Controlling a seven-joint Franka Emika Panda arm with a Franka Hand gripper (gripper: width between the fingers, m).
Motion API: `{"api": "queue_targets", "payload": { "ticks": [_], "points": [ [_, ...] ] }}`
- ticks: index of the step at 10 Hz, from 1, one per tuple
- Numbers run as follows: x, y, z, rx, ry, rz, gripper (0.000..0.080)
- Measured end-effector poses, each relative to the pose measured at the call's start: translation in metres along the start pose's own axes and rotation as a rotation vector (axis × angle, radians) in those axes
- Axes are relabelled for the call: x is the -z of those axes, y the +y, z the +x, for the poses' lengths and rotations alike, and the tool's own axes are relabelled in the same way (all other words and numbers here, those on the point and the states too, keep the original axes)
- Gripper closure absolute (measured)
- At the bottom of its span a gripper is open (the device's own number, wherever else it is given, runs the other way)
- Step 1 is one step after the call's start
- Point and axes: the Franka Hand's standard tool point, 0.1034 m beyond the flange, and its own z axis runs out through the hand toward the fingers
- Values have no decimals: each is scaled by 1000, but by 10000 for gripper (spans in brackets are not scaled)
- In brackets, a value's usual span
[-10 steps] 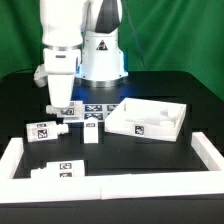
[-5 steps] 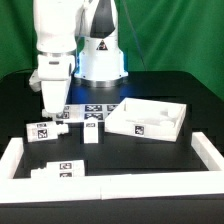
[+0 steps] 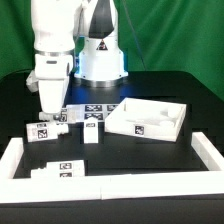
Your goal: Assemble one leg
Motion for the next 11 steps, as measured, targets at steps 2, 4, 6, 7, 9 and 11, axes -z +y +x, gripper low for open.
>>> {"api": "queue_targets", "payload": {
  "ticks": [2, 4, 6, 7, 9, 11],
  "points": [
    [0, 0, 0, 0, 0, 0, 281],
    [11, 1, 6, -140, -2, -17, 176],
    [33, 0, 10, -218, -15, 4, 151],
    [41, 2, 13, -300, -23, 25, 151],
    [57, 21, 33, -448, -44, 34, 150],
    [48, 11, 20, -234, -4, 2, 150]
  ]
}}
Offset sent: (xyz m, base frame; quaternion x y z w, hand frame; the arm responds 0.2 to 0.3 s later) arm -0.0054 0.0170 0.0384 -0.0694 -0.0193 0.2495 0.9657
